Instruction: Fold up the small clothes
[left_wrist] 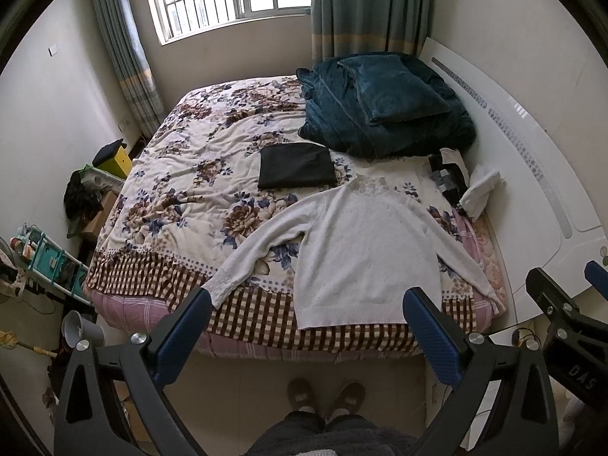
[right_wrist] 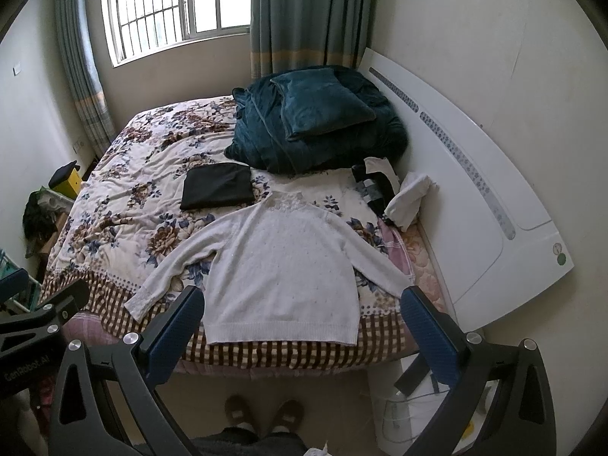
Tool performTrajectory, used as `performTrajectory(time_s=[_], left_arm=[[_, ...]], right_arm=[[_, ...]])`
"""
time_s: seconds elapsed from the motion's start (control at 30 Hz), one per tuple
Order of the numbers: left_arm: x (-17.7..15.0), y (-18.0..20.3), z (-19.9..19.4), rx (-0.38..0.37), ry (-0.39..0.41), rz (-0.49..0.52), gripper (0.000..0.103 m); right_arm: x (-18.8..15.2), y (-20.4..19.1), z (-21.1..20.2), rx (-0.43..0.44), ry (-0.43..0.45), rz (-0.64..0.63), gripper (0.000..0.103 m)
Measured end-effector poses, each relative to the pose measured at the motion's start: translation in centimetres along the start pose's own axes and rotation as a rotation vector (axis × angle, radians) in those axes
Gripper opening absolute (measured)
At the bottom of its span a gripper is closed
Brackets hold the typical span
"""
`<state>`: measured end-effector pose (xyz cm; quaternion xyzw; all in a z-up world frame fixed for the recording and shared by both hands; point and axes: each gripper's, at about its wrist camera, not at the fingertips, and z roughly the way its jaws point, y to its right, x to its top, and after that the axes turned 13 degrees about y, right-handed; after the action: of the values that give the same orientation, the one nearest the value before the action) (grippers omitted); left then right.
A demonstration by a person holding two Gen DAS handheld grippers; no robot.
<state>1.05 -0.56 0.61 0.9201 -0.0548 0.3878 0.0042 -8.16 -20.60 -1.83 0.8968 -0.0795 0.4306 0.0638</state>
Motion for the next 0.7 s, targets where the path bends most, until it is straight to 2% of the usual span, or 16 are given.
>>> performTrajectory(time_s=[0.7], left_arm=[[2.7,0.2,-0.5,-0.001,0.009,-0.007,0.103]], right_arm=[[0.9,-0.4,-0.2,0.003,0.011,-0.003,0.103]])
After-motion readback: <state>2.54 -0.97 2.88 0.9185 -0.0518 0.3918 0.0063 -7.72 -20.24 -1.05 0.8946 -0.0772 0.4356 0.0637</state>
